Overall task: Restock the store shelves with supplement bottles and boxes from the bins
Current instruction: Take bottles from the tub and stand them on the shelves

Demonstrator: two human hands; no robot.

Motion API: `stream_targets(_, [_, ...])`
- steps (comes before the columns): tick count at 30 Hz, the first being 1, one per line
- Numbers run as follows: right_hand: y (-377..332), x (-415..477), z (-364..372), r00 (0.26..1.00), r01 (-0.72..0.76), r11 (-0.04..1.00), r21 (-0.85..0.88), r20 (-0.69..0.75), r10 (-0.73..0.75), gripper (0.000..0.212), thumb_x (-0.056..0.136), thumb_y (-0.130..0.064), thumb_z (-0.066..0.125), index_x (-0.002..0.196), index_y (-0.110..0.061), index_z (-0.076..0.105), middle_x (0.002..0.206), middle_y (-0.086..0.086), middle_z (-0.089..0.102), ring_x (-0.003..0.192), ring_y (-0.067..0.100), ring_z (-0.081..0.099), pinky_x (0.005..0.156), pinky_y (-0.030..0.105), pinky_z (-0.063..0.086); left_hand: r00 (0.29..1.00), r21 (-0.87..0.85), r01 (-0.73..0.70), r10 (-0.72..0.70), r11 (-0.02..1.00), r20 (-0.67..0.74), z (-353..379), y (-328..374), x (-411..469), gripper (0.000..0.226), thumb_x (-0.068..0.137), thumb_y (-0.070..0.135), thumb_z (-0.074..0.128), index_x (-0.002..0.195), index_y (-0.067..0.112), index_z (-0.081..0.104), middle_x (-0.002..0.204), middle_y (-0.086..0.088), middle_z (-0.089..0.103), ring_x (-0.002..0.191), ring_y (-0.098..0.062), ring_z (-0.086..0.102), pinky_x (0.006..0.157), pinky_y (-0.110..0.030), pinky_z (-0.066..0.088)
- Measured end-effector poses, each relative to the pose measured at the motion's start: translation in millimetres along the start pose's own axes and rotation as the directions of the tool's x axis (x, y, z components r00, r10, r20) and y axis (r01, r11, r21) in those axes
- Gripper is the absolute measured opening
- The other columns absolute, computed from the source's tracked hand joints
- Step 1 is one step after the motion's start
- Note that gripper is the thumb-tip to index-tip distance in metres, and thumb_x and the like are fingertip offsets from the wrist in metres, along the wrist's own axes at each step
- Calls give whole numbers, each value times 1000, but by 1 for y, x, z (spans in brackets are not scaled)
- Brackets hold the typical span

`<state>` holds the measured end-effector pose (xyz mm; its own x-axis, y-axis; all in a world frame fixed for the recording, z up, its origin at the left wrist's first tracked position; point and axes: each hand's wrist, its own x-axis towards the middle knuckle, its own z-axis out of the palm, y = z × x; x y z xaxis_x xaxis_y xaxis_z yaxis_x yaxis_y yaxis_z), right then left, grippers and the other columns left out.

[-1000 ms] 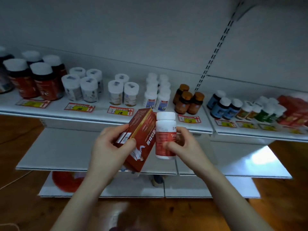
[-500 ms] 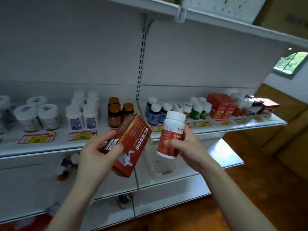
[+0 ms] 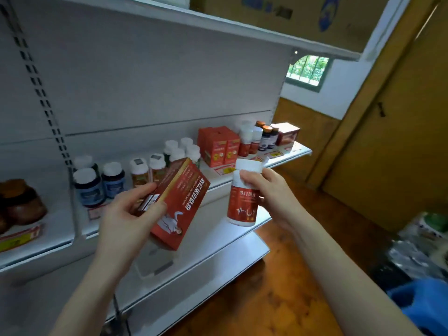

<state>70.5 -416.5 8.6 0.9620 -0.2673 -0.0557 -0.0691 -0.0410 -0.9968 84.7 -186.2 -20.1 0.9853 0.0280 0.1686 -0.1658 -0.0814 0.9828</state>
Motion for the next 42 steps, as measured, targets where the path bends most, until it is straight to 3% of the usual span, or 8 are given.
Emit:
stream_targets(7, [8, 42, -78, 993, 47, 995, -94, -103, -56, 33, 78, -22, 72, 103, -32, 52, 99, 2, 64, 84, 16, 66, 59, 24, 49, 993, 8, -35, 34, 999, 112, 87, -1, 44, 44, 64, 23, 69, 108, 19, 66, 103, -8, 66, 89, -20, 64, 69, -26, 47])
stream_targets(12, [10, 96, -123, 976, 79, 950, -301, -172, -135, 40, 74, -25, 75, 105, -24, 49, 97, 0, 61, 85, 12, 62, 67, 23, 52, 991, -59, -35, 42, 998, 128, 153, -9, 97, 31, 80, -3, 63, 107, 13, 64, 89, -3, 65, 66, 1, 62, 54, -4, 45])
stream_targets(17, [2, 155, -163, 953, 81, 925, -371, -243, -182, 49, 75, -18, 73, 116, -19, 45, 94, -6, 57, 86, 9, 61, 68, 18, 53, 995, -120, -17, 29, 993, 100, 215, -5, 155, 30, 80, -1, 64, 104, 16, 63, 100, -11, 65, 75, -7, 62, 60, -7, 48])
stream_targets(22, [-4, 205, -198, 927, 112, 925, -363, -298, -229, 28, 77, -25, 72, 97, -23, 53, 90, -8, 60, 85, 10, 62, 73, 28, 56, 996, -145, -3, 17, 989, 90, 253, 5, 198, 32, 74, 13, 70, 105, 20, 66, 93, -1, 68, 74, -7, 63, 66, -18, 54])
stream_targets(26, [-16, 246, -207, 937, 146, 961, -235, -279, -211, 15, 81, -20, 67, 89, -17, 54, 82, -1, 61, 78, 13, 64, 69, 34, 57, 999, -122, 47, -45, 991, 13, 264, 7, 221, 24, 63, 33, 67, 87, 32, 71, 91, -3, 71, 85, -24, 68, 87, -46, 52])
stream_targets(32, [-24, 335, -208, 971, 157, 978, -134, -159, -178, 36, 80, -30, 67, 107, -10, 52, 97, 12, 64, 84, 21, 67, 63, 31, 56, 969, -123, 23, -52, 992, -242, 283, 4, 244, 17, 82, 13, 62, 90, 27, 66, 83, 2, 67, 58, -2, 64, 51, -15, 51])
stream_targets(39, [-39, 442, -173, 967, 255, 962, -97, 34, -253, 47, 72, -33, 71, 100, -1, 52, 97, 11, 58, 96, 33, 62, 79, 51, 55, 862, -179, 16, -105, 984, -496, 301, 4, 246, 19, 79, 13, 66, 93, 25, 68, 94, -12, 69, 75, -21, 68, 73, -33, 50])
stream_targets(42, [-36, 476, -148, 936, 343, 908, -241, 171, -308, 56, 57, -46, 65, 85, 0, 53, 77, 8, 53, 74, 24, 59, 56, 24, 51, 795, -148, 15, -102, 989, -598, 303, 4, 234, 21, 84, 8, 63, 102, 18, 66, 100, -16, 68, 89, -31, 65, 75, -37, 52])
